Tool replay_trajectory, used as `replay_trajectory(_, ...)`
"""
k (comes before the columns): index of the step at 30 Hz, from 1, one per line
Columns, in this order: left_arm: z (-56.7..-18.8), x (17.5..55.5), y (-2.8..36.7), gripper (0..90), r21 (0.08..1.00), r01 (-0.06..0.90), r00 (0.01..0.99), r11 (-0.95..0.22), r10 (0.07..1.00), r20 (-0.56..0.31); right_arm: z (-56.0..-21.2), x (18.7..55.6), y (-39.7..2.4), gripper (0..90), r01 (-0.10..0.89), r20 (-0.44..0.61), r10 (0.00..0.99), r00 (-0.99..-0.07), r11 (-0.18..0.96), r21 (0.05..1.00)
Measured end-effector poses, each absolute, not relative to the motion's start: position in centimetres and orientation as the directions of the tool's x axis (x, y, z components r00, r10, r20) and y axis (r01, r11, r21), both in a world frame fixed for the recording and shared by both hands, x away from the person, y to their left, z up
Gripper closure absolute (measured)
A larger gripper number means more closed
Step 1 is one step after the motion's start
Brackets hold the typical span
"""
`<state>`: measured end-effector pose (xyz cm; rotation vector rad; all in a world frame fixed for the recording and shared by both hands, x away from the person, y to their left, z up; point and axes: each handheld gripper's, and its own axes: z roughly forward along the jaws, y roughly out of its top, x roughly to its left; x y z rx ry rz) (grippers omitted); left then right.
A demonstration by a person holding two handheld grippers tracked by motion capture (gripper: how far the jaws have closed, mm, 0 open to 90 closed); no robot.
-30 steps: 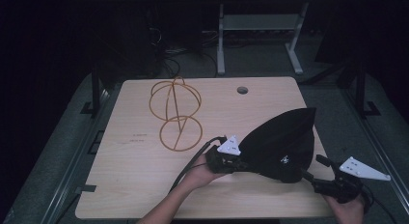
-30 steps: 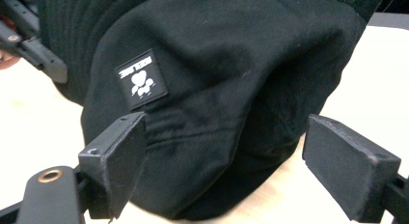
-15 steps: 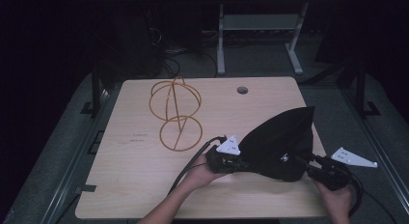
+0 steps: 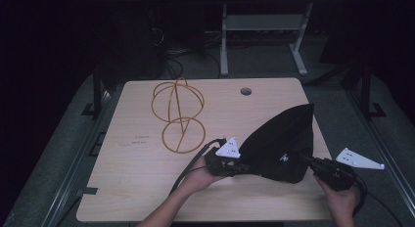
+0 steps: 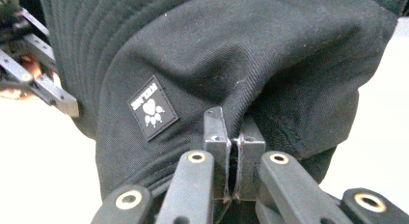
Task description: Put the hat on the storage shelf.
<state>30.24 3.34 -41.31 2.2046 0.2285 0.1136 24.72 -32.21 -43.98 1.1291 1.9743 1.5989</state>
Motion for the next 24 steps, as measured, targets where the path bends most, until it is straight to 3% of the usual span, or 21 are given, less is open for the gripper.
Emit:
replay_trajectory(5, -40.8, 29.7, 4.5, 60.6, 0.805, 0.120, 0.973, -0.581, 0.229, 0.019, -42.0, 24.9, -31.4, 86.6, 0.322, 0.179, 0.745, -0.642, 0.051, 0.945)
replay_trajectory(11, -40.5, 28.9, 6.9, 53.6, 0.815, 0.120, 0.961, -0.568, 0.272, 0.048, -39.3, 25.2, -30.3, 86.9, 0.281, 0.135, 0.725, -0.675, 0.084, 0.956)
replay_trajectory(24, -41.4, 27.8, 12.0, 50.9, 0.804, 0.169, 0.936, -0.570, 0.347, 0.050, -34.5, 27.0, -28.3, 87.0, 0.212, 0.038, 0.717, -0.696, 0.156, 0.965)
